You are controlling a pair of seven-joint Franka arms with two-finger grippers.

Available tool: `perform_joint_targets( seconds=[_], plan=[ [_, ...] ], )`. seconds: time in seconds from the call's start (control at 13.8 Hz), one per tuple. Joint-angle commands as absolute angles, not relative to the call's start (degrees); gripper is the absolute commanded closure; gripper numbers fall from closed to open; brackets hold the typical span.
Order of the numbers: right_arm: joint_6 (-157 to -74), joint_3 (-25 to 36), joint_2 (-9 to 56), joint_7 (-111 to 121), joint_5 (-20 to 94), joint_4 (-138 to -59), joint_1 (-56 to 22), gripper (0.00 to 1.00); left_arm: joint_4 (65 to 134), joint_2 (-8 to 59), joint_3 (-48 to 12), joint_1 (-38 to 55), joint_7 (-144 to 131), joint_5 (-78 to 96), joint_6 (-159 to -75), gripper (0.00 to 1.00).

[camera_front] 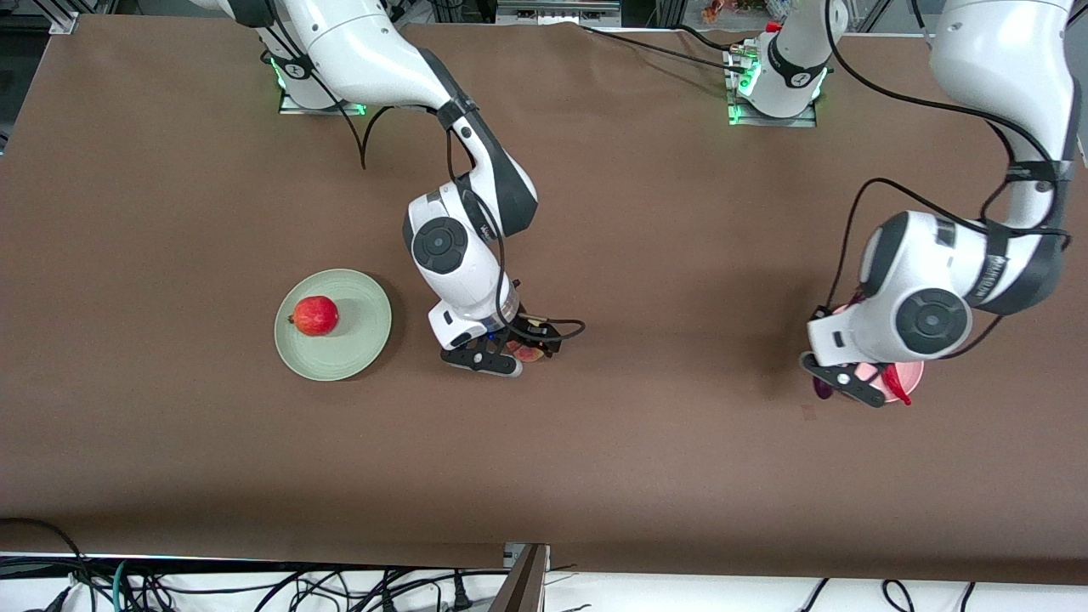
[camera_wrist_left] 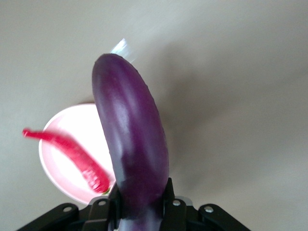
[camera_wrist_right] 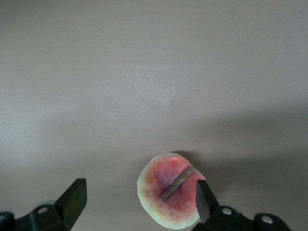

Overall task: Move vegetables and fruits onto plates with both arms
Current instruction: 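Carry the eggplant onto the pink plate while the right gripper grasps the peach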

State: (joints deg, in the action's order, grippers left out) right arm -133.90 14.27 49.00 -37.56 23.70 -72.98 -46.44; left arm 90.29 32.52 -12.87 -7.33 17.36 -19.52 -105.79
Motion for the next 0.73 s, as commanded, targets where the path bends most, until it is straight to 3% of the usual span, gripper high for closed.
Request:
perform_joint_targets(
  seconds=[0.0,0.22,0.29,0.36,0.44,0.65],
  plan=[
    [-134.8,14.4,49.9,-38.8,23.5,-72.6,-48.1,0.00,88.6,37.6,-12.9,-10.5,18.4,-23.9,-108.4,0.82],
    [-136.6,14.5,50.9,-38.8,20.8,-74.1,-49.1,0.00,88.7,38.9,-12.9,-12.7,21.3,-24.2,-109.2,0.73],
    [-136.6,14.5,50.8,-38.8,19.8,-74.5,-49.1,0.00,88.5,39.0,-12.9,-12.7,22.8,-24.2,-109.3,0.61],
    [-136.5,14.6,50.8,-38.5,19.6,-74.6,-49.0,0.00,88.5,39.1,-12.9,-12.7,23.4,-24.1,-109.3,0.11],
    [-136.5,14.7,50.8,-38.1,19.4,-74.6,-48.9,0.00,88.5,39.0,-12.9,-12.7,23.4,-24.1,-109.2,0.00],
    [-136.5,14.8,50.8,-38.1,19.1,-75.7,-48.6,0.00,88.4,38.9,-12.9,-12.7,23.5,-23.9,-109.0,0.00]
  ],
)
